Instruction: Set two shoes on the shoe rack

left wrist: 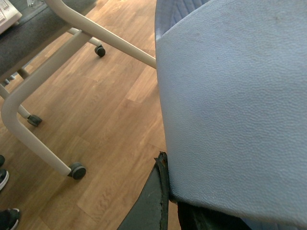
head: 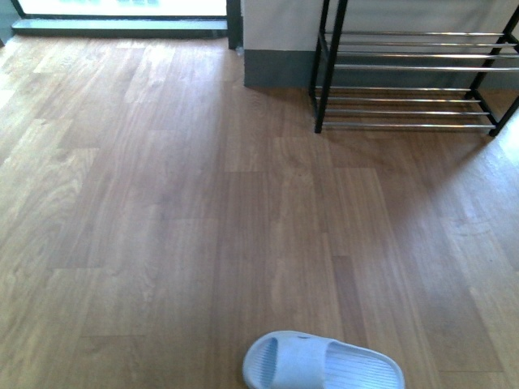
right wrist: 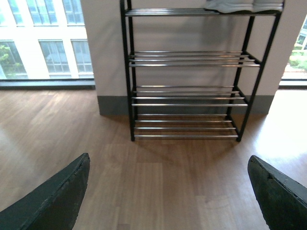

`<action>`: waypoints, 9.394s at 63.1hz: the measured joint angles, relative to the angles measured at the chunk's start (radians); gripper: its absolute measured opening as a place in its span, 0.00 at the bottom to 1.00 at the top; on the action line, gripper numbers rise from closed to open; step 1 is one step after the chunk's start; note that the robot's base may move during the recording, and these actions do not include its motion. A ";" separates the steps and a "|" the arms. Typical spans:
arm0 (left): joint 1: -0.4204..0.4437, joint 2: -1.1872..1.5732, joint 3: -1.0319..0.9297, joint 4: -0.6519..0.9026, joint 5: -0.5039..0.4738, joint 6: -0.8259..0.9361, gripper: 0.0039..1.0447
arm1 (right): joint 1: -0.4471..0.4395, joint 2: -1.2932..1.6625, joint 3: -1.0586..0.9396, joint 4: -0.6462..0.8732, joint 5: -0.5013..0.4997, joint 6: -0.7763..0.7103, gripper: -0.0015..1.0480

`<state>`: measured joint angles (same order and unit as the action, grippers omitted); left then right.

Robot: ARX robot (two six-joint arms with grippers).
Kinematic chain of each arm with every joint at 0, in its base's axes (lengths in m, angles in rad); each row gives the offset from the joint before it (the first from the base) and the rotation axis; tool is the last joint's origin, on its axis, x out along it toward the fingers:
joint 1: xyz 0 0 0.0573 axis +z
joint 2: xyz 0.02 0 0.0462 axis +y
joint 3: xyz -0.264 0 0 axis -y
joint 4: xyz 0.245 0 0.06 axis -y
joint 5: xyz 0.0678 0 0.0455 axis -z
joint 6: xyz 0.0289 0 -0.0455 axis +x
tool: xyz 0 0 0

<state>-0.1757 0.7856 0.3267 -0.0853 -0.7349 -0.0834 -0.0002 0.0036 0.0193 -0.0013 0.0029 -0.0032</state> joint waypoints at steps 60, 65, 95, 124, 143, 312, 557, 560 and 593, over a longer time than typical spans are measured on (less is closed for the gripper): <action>0.000 0.000 0.000 0.000 -0.002 0.000 0.01 | -0.043 1.557 0.127 0.964 -0.126 -0.677 0.91; 0.000 0.000 0.000 0.000 -0.002 0.000 0.01 | -0.090 1.898 0.212 1.080 -0.119 -0.754 0.91; 0.000 0.000 0.000 0.000 -0.002 0.000 0.01 | -0.150 2.622 0.534 1.139 -0.094 -0.913 0.91; 0.000 0.000 0.000 0.000 -0.002 0.000 0.01 | -0.090 2.827 0.684 1.106 -0.135 -0.905 0.91; 0.000 0.000 0.000 0.000 -0.002 0.000 0.01 | -0.019 2.911 0.773 1.062 -0.159 -0.863 0.91; 0.000 0.000 0.000 0.000 -0.002 0.000 0.01 | -0.063 0.936 0.248 0.443 -0.424 -0.684 0.01; -0.001 0.000 -0.004 0.000 -0.002 -0.001 0.01 | 0.288 1.306 0.436 0.721 -0.122 -0.197 0.01; -0.001 0.000 -0.004 0.000 -0.002 -0.001 0.01 | 0.306 1.381 0.484 0.726 -0.102 -0.186 0.01; -0.001 0.000 -0.004 0.000 -0.002 -0.001 0.01 | 0.303 1.971 0.965 0.601 0.127 -0.255 0.01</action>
<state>-0.1764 0.7856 0.3229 -0.0853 -0.7364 -0.0841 0.3027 1.9751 0.9840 0.5999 0.1295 -0.2581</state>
